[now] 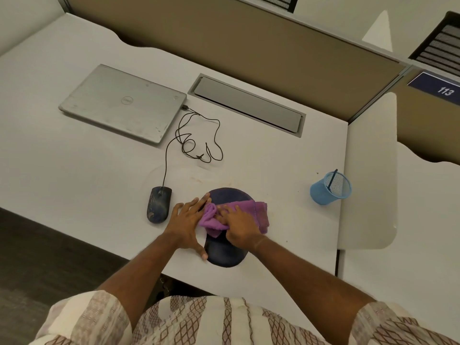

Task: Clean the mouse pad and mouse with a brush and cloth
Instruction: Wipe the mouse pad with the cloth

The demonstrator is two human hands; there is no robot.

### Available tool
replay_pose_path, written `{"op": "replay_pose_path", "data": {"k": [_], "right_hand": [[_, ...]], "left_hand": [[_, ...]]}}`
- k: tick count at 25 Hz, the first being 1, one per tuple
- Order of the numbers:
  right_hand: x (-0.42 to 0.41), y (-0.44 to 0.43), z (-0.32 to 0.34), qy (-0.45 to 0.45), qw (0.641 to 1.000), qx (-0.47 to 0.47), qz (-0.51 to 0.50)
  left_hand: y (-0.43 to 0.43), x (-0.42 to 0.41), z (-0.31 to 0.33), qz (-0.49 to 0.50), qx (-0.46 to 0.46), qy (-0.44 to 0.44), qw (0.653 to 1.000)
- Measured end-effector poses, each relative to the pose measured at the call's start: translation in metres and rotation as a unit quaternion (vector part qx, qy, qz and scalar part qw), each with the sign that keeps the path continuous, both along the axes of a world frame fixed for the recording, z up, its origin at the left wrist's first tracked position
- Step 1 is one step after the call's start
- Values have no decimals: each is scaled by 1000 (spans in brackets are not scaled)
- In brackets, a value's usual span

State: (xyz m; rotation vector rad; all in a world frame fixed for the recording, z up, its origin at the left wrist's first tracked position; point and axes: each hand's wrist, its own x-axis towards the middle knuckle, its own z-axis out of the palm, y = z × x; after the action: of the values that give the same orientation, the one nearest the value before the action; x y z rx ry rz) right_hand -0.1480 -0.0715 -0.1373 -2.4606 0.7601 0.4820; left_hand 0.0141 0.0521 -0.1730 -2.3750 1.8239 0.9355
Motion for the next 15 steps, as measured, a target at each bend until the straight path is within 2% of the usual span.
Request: {"op": "replay_pose_path", "data": {"k": [2, 6, 11, 15], "right_hand": [[-6, 10, -2, -9, 1000, 9, 24], [-24, 37, -12, 17, 990, -39, 133], [-42, 44, -15, -9, 973, -79, 217], [-52, 51, -18, -27, 945, -106, 309]], "left_hand": [[-3, 2, 1, -16, 10, -15, 1000], [-4, 3, -1, -14, 5, -45, 999], [-5, 1, 0, -23, 27, -65, 997], [-6, 1, 1, -26, 38, -75, 996]]}}
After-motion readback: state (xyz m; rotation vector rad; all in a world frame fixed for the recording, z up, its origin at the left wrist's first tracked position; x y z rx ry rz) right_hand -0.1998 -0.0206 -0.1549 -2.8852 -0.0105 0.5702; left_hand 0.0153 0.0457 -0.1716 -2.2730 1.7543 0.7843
